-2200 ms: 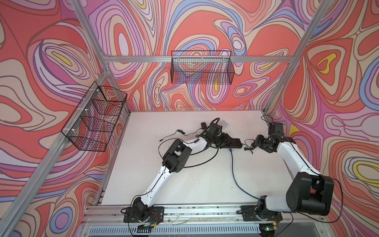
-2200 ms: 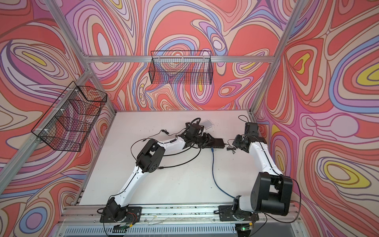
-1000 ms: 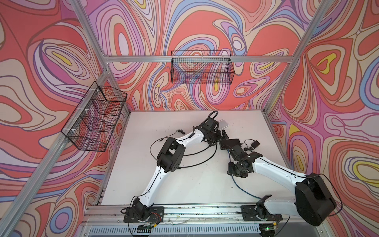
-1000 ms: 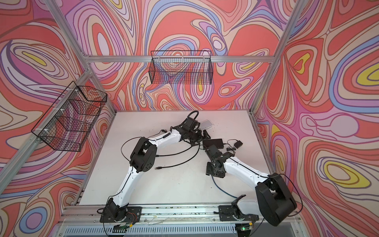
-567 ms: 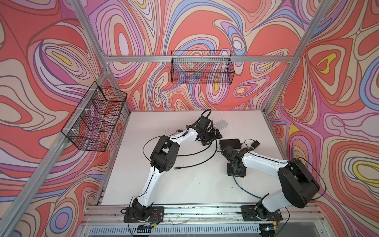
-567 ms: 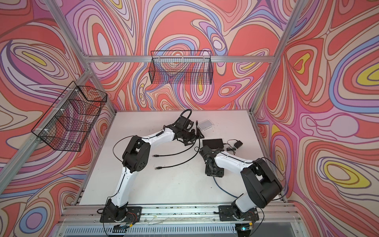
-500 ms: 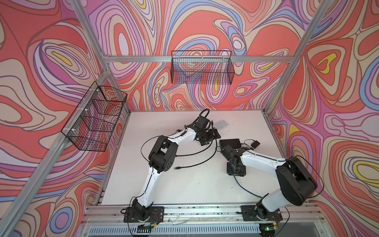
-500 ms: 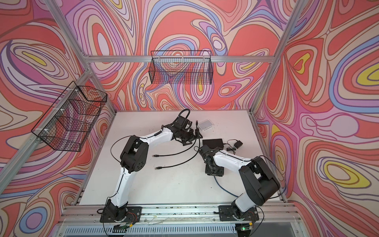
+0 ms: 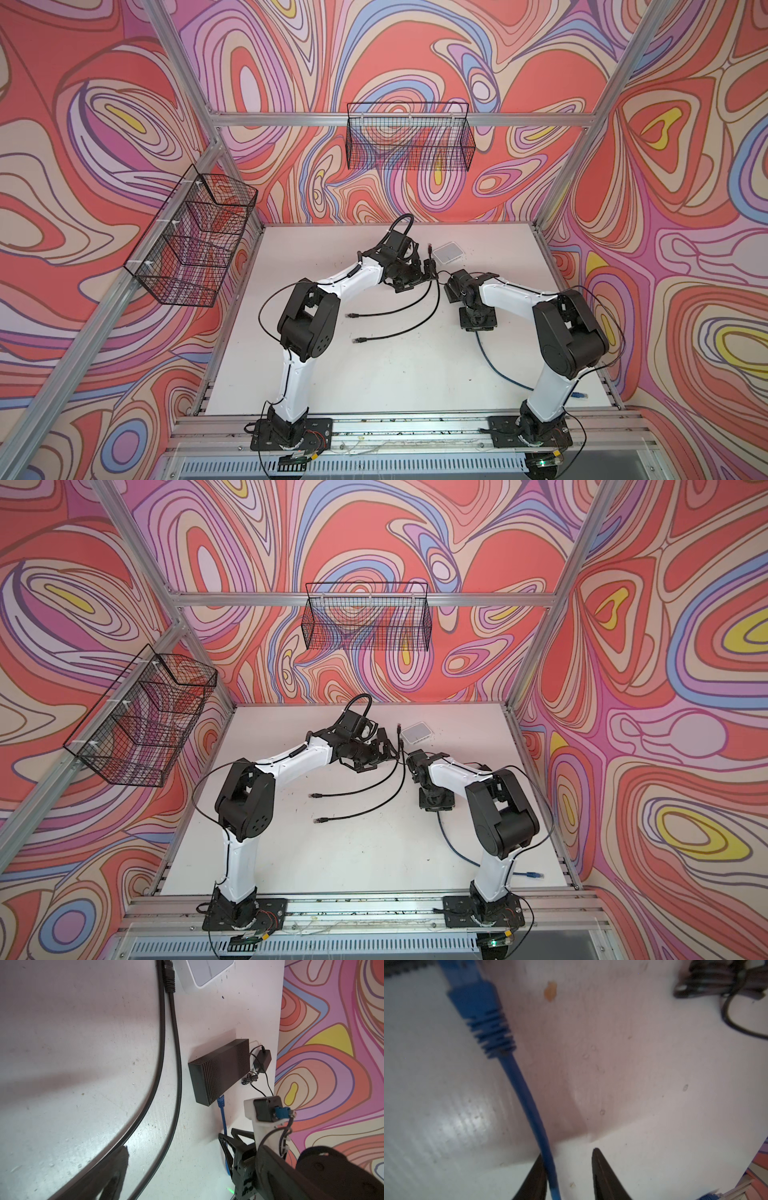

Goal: Insert the plug into the switch port

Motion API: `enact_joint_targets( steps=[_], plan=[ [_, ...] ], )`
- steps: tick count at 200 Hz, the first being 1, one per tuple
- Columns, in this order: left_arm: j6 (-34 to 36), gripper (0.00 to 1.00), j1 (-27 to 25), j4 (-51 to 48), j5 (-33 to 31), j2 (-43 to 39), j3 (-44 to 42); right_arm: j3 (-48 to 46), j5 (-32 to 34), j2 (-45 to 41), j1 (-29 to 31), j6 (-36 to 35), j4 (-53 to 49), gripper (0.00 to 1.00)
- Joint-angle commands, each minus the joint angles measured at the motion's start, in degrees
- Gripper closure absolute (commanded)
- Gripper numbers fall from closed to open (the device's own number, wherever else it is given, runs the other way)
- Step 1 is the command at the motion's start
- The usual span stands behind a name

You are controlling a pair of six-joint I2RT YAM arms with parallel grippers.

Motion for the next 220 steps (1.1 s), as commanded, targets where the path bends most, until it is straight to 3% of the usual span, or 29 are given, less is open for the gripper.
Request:
enact_joint_targets(
  steps=[1,36,77,107,140,188,220],
  plan=[
    [1.6,0.0,0.3,-1.1,-0.2,-1.3,-0.9,2.0,0.4,-0.9,-3.3,-5.2,0.1,0.62],
    [2.5,0.0,0.3,-2.0,0.4,-0.3,2.0,1.2,-1.8,-0.4,-9.0,-9.2,3.6,0.61],
    [5.4,0.0,0.2,-7.1,-1.1,2.0,7.7,1.3,-5.7,-1.5,-9.4,-11.1,5.9,0.54],
    [6.2,0.0,0.3,-8.4,-2.5,3.9,9.2,0.5,-12.1,-9.6,-9.4,-11.0,9.1,0.46],
    [7.3,0.0,0.2,-11.2,-3.7,7.6,12.8,3.4,-10.2,-14.1,-9.4,-10.7,9.4,0.41],
    [10.2,0.0,0.2,-15.9,-9.3,5.5,12.6,9.9,-14.6,-9.0,-9.4,-9.6,15.9,0.41],
    [10.9,0.0,0.2,-16.1,-12.3,-0.6,6.3,16.6,-15.8,0.5,-9.4,-11.8,22.5,0.4]
  ],
)
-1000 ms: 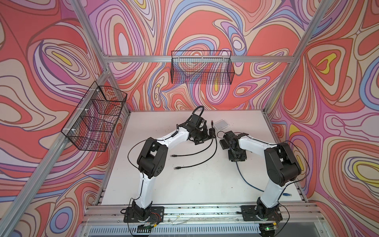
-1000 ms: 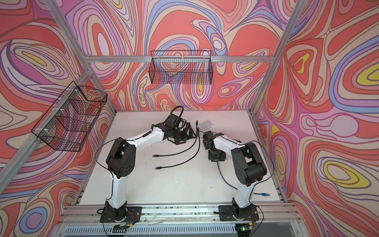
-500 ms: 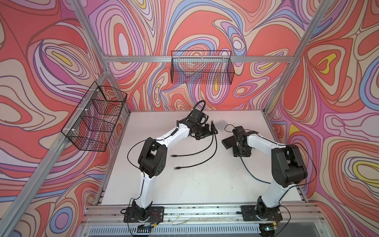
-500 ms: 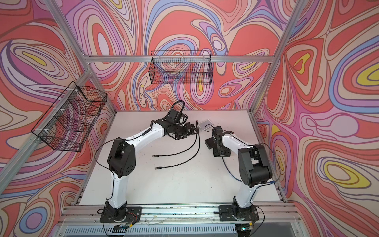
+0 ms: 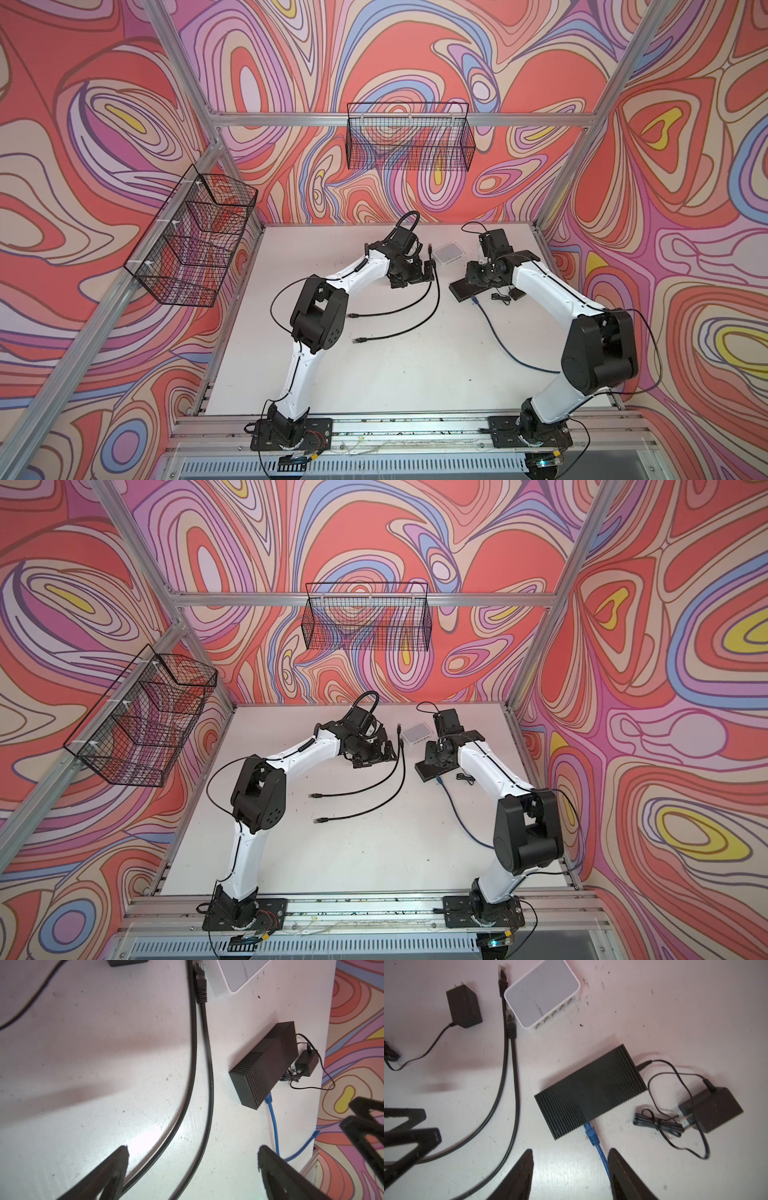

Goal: Insert the plug into the switch port

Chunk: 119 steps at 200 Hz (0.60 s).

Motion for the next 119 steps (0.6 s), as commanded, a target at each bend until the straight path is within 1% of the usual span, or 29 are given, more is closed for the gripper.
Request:
enact_joint_targets(
  steps=[1,21,48,67,82,106,119],
  plan=[
    [2.1,0.0,0.2,-3.2,-4.1,-6.9,-4.5,5.1,-2.1,7.2,0.1,-1.5,6.9,0.4],
    [1.8,0.0,0.3,-1.7,-5.7,-12.4,-11.5,9.3,-2.1,12.9,0.2,-2.0,10.3,0.4],
    [1.5,0.0,0.6,-1.0,-9.2,-20.3,-19.8,16.3,1.0,19.7,0.1,-0.4,12.1,0.39],
    [1.0,0.0,0.9,-1.1,-11.3,-25.7,-25.0,24.1,1.7,26.3,0.2,1.5,10.2,0.38],
    [0.6,0.0,1.0,-1.0,-12.3,-30.0,-28.6,30.8,3.5,31.8,0.1,3.4,7.8,0.38],
    [-0.2,0.0,1.0,-2.1,-14.0,-36.3,-33.4,38.3,5.7,37.8,0.2,5.1,6.1,0.36],
    [-0.8,0.0,1.0,-2.7,-14.7,-39.4,-35.9,43.1,7.0,41.2,0.2,5.1,3.3,0.36]
  ],
)
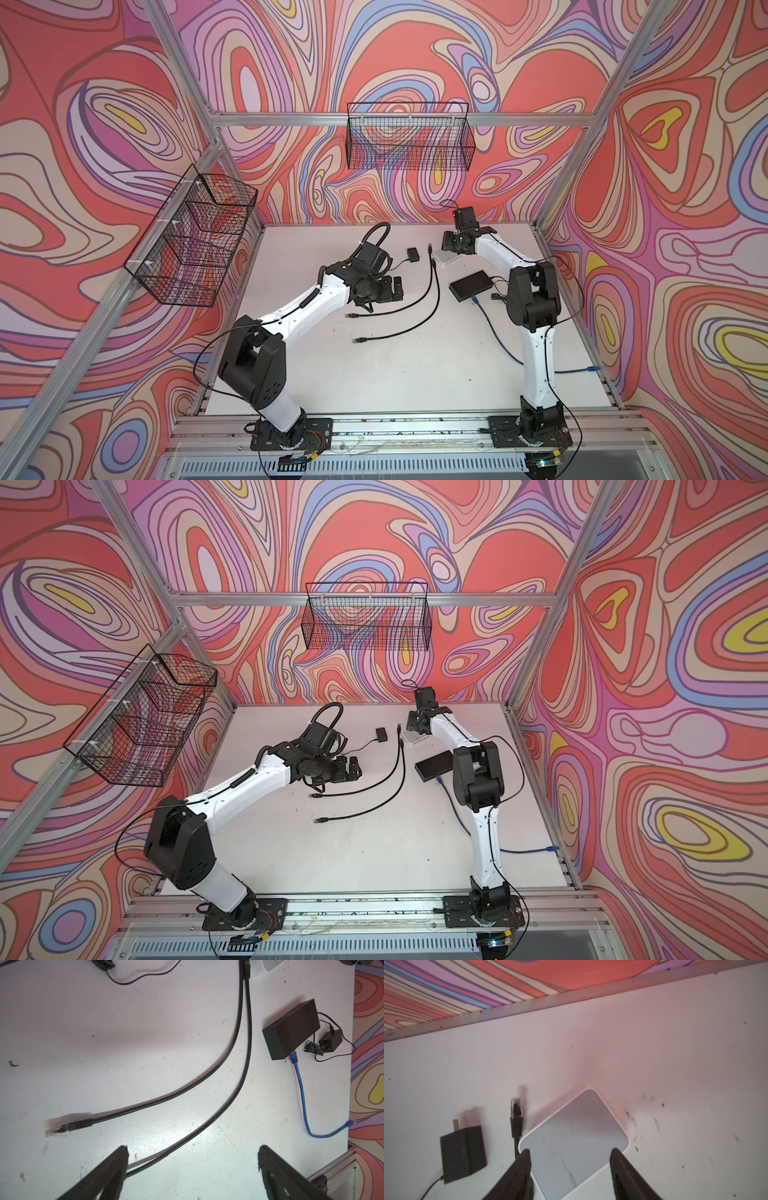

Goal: Insert the plug into the switch port

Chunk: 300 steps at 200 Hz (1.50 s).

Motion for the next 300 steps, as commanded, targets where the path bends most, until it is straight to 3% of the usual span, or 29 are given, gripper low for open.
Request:
enact_joint_targets(
  steps=[1,44,70,104,165,215,300],
  plan=[
    [-1.1,0.0,0.1,-2.5,-3.5,-5.1,-3.6,6.9,3.9,5.1,0.2,1.9,-5.0,0.36],
    [-3.7,0.0,0.2,-2.2,-3.6,-12.6,-10.8,19.2,6.3,13.9,0.0,-1.4,-11.9,0.32],
    [-4.4,0.0,0.2,-2.5,-4.3,-14.4,-12.7,19.7,6.8,14.6,0.0,-2.2,-12.3,0.28],
    [-4.9,0.0,1.6,-4.1,-6.1,-14.3,-12.6,22.1,1.2,16.5,-0.1,-2.4,-15.8,0.28],
    [-4.0,0.0,8.7,-6.1,-6.1,-7.6,-7.4,1.2,-5.3,4.2,0.0,3.5,-9.9,0.28],
    [-2.9,0.0,9.4,-4.0,-3.8,-1.1,-2.7,-7.8,-5.7,-2.1,3.4,2.4,-9.7,0.29],
    [-1.3,0.02,9.4,0.6,1.0,-5.6,-10.4,-21.5,-6.4,-12.2,11.8,6.1,-6.9,0.31]
  ],
)
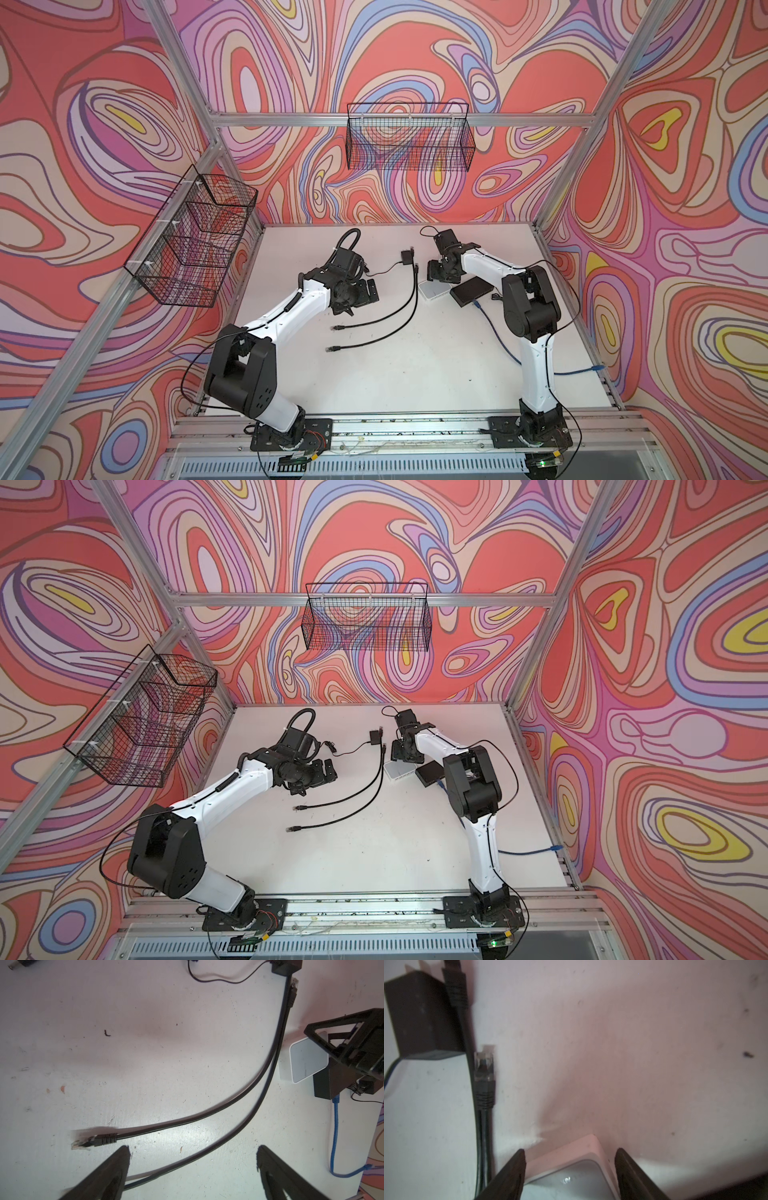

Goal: Insert the plug into the switch port

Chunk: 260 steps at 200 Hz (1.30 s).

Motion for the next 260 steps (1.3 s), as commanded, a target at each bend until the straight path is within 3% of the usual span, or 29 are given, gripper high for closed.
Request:
enact_joint_targets(
  steps=[1,55,97,130,181,222,260],
  plan=[
    [1.7,0.02,0.1,0.4,1.3,-3.3,-2.6,-2.9,-0.7,-3.2,2.8,1.9,-0.4,0.31],
    [1.5,0.01,0.1,-0.3,2.4,-11.0,-9.0,-16.0,-3.5,-14.0,7.4,8.2,4.7,0.31],
    [1.3,0.01,-0.2,-1.0,3.9,-16.0,-13.3,-30.3,-8.8,-28.7,8.1,14.6,12.4,0.29],
    [2.6,0.0,-3.9,-0.8,3.3,-16.9,-13.9,-33.0,-4.8,-34.0,8.0,12.4,7.9,0.27],
    [8.1,0.0,-15.5,-4.4,-4.4,-9.5,-5.3,-29.2,2.7,-33.9,7.5,5.3,-1.1,0.28],
    [15.2,0.0,-22.6,-7.8,-9.8,1.5,4.7,-37.1,-8.9,-41.5,-3.4,6.3,5.2,0.27],
    [21.3,0.0,-25.7,-8.7,-11.0,11.9,13.2,-41.0,-13.1,-47.1,-8.4,6.0,6.0,0.27]
  ],
)
